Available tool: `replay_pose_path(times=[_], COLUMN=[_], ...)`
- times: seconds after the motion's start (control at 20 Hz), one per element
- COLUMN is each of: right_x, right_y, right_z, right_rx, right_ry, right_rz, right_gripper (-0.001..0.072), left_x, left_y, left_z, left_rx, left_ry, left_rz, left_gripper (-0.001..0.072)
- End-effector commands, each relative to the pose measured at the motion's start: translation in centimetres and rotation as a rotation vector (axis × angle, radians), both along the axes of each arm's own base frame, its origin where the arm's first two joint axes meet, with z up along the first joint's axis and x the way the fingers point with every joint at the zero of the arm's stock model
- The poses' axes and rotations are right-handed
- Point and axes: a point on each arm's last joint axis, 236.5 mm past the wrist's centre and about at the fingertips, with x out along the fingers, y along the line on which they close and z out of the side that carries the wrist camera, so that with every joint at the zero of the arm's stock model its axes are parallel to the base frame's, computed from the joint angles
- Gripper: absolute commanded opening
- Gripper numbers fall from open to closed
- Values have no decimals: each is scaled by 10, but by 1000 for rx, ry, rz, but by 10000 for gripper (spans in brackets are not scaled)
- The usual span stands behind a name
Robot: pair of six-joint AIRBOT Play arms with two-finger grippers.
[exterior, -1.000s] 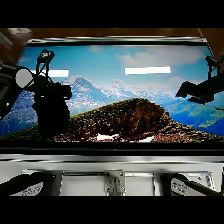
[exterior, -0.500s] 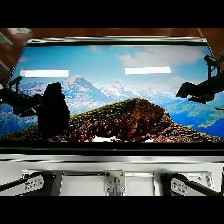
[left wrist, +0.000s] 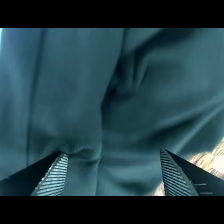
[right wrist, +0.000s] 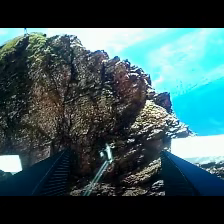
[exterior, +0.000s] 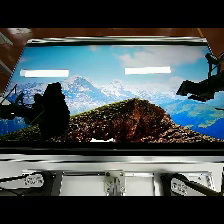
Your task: Fold the shirts.
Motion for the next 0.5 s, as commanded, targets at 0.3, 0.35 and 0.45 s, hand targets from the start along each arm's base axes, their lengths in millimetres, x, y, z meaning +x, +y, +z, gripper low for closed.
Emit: replay_pose_path(times=[0.3,0.35,0.45], right_x=[4,3,2], right_y=[15,15,16], right_z=[5,4,4], right_rx=[67,67,69], right_ry=[-18,-15,-8], right_rz=[6,7,9], right_gripper=[695,695,694], left_x=[59,59,62], left_y=[-29,-32,-39], left_z=[-23,-17,8], left_rx=[-38,-48,-58], left_ry=[-95,-94,-121], left_rz=[41,19,-74], left_gripper=[146,46,35])
